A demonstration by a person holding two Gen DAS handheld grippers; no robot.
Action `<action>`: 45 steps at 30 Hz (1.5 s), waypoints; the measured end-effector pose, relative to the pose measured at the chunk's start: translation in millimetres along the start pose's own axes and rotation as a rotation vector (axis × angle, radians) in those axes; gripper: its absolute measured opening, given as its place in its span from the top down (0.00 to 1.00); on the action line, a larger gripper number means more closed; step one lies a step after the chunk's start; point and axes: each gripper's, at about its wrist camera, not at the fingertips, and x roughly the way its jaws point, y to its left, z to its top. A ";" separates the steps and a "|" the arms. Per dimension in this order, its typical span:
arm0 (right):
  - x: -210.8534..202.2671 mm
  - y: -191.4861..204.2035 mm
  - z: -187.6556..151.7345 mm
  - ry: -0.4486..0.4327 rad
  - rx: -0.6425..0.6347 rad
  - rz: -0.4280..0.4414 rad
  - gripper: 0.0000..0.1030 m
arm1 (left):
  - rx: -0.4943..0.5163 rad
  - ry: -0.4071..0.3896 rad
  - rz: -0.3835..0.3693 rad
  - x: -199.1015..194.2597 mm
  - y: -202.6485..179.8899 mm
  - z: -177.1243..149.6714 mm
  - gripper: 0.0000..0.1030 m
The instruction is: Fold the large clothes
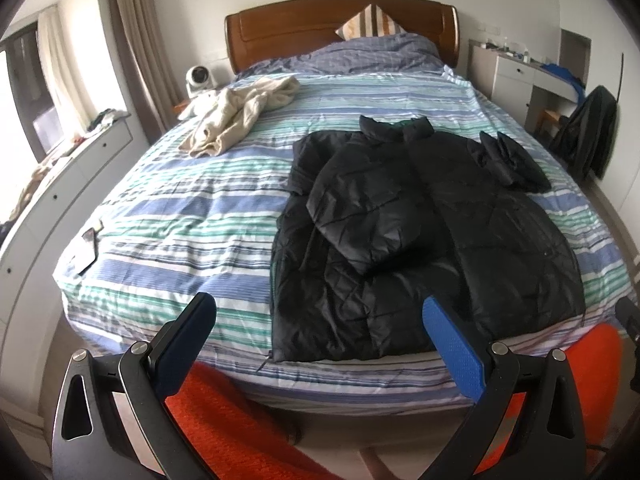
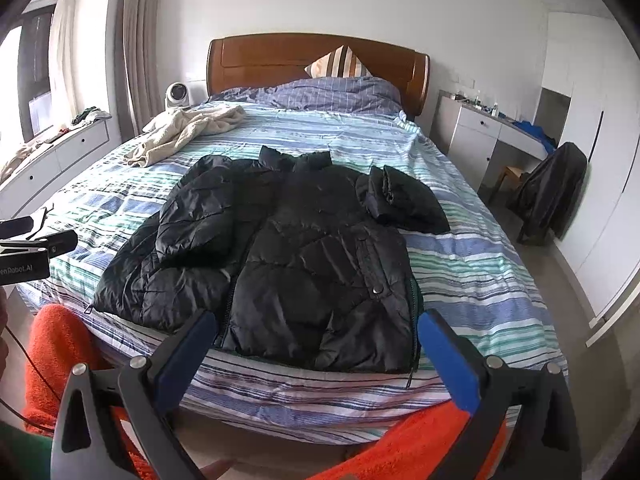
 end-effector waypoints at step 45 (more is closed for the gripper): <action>17.9 18.8 -7.0 -0.013 -0.033 0.010 0.00 | 0.076 0.005 -0.036 9.8 -19.1 -13.0 0.00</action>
